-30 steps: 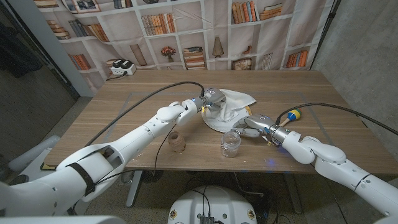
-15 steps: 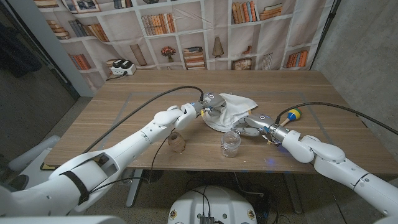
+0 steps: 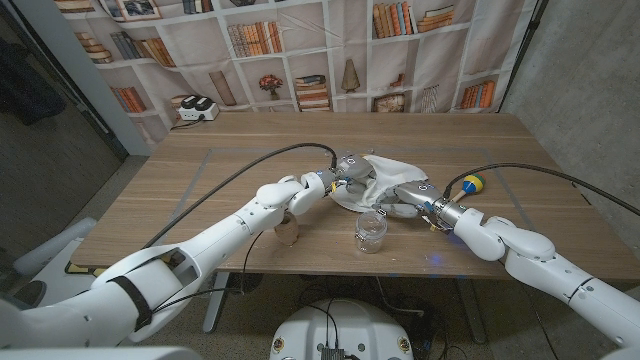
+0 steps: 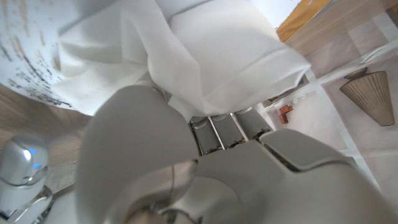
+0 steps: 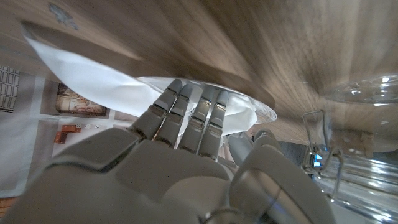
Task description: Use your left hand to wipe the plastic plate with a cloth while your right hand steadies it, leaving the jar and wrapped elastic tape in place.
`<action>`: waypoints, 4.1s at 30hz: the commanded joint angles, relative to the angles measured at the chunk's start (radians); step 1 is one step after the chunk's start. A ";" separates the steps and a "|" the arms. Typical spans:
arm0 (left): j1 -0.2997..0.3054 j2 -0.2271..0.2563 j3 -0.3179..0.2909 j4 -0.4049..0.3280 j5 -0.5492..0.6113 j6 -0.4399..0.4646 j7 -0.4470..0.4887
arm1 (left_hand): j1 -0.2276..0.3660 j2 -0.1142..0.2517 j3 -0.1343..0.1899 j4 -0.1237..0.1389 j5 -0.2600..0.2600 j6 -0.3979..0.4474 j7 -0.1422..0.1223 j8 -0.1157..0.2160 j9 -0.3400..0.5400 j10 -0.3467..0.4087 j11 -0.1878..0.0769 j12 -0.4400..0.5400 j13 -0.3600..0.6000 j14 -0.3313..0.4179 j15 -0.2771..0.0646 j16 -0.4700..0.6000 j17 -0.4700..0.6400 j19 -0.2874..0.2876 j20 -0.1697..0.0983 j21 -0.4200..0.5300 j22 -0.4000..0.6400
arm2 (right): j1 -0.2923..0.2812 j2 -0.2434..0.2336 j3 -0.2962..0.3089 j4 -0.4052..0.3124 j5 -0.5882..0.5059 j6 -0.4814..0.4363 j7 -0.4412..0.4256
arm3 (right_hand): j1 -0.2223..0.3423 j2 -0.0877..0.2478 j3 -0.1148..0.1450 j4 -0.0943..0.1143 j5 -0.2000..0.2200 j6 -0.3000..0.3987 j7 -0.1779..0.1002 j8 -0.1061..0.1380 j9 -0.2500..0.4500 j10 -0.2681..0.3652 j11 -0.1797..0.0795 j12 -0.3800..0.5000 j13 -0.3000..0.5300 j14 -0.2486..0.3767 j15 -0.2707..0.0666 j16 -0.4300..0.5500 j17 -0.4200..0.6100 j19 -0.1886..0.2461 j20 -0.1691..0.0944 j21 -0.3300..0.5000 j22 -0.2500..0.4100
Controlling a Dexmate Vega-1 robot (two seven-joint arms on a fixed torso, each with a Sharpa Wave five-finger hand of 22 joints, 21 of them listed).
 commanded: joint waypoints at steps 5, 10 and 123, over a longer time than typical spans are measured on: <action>-0.072 -0.084 0.041 0.135 0.074 0.035 0.108 | -0.007 -0.001 0.009 0.001 0.008 0.032 0.018 0.002 0.006 0.005 -0.015 0.010 0.001 0.003 -0.060 -0.001 0.001 -0.004 -0.033 0.006 0.001 | -0.010 0.001 0.006 0.002 0.011 0.000 -0.004 | 0.002 0.005 0.007 0.002 -0.003 0.008 0.000 -0.003 0.003 0.012 0.005 -0.001 0.000 0.013 -0.100 -0.001 0.003 0.004 -0.078 -0.001 0.001; -0.106 -0.091 0.048 0.180 0.095 0.045 0.113 | -0.006 -0.001 0.011 0.000 0.008 0.030 0.018 0.001 0.006 0.004 -0.016 0.010 0.000 0.004 -0.062 0.000 0.001 -0.004 -0.034 0.007 0.000 | -0.023 -0.002 0.013 -0.008 0.015 -0.010 -0.005 | 0.002 0.004 0.007 0.002 -0.004 0.009 0.001 -0.003 0.003 0.013 0.003 -0.002 0.000 0.012 -0.098 -0.001 0.003 0.004 -0.078 -0.001 0.001; 0.057 0.022 -0.114 -0.111 0.018 0.249 0.070 | -0.015 -0.005 0.029 -0.001 0.007 0.044 0.016 -0.006 0.005 0.009 -0.018 0.018 -0.005 -0.013 -0.062 0.003 -0.005 -0.033 -0.030 0.017 0.000 | -0.007 0.004 0.051 -0.041 0.002 -0.044 -0.043 | -0.002 0.001 0.015 0.006 -0.007 0.012 -0.003 -0.007 0.003 0.017 0.003 -0.011 0.000 0.014 -0.098 -0.003 0.003 0.006 -0.076 -0.004 0.001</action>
